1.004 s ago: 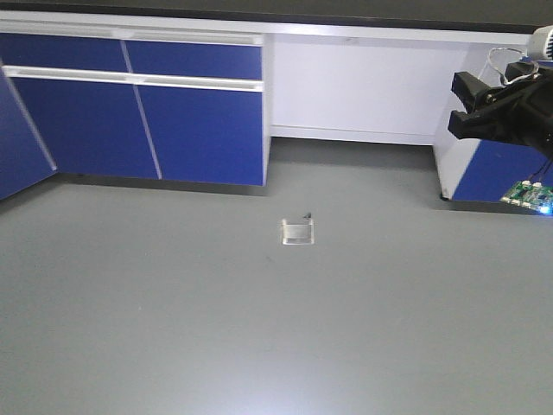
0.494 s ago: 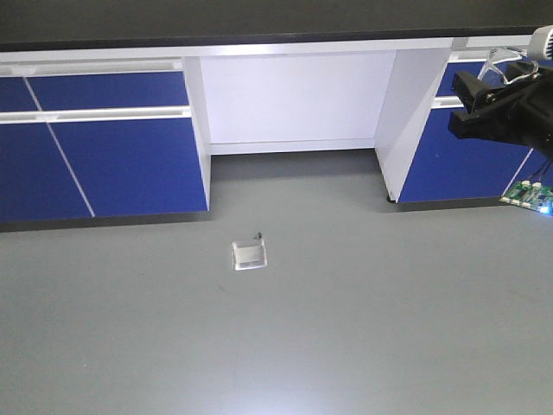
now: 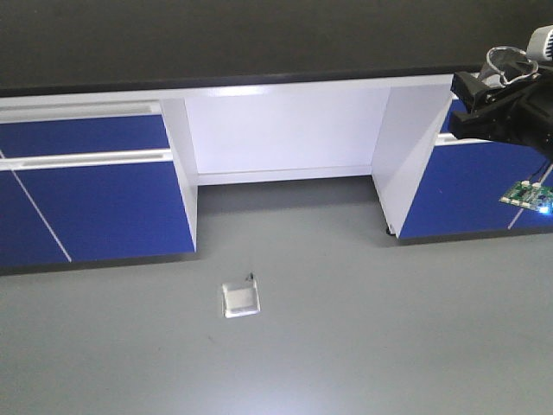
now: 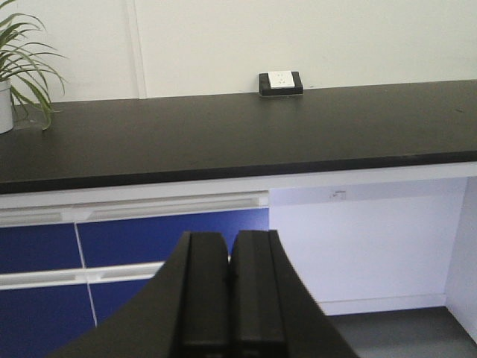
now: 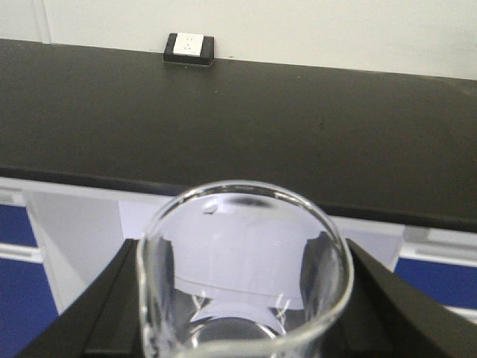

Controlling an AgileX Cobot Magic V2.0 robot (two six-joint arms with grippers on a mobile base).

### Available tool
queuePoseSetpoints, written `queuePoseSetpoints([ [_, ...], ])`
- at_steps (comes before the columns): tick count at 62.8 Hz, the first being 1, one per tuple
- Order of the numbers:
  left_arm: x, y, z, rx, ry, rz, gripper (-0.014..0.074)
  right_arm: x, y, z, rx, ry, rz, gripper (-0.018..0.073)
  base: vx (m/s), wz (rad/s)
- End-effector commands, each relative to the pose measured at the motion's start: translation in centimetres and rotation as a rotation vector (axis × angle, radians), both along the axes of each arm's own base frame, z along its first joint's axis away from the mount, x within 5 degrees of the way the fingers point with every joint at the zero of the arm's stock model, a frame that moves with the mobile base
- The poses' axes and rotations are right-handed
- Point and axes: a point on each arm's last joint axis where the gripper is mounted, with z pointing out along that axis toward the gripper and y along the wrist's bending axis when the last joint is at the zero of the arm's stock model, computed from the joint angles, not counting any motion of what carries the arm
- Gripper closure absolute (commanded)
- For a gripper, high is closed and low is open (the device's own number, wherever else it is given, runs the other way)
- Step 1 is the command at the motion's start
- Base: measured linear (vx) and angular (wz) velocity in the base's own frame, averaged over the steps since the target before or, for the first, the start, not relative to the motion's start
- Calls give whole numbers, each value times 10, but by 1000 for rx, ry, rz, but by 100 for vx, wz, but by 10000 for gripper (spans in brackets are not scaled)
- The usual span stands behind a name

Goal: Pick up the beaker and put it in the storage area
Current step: 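Drive the base up to the other black bench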

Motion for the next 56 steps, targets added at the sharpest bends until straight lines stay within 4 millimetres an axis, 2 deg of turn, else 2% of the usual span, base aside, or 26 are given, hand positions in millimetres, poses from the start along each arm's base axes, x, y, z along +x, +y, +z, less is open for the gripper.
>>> queuePoseSetpoints([
  [1,-2,-1,15,-11,-113,-13,603,-2,3,22,24,-114,33,564,43,3],
  [56,-2,-1,15,-11,-113,-13,603,-2,3,22,24,-115,34,564,38,1],
])
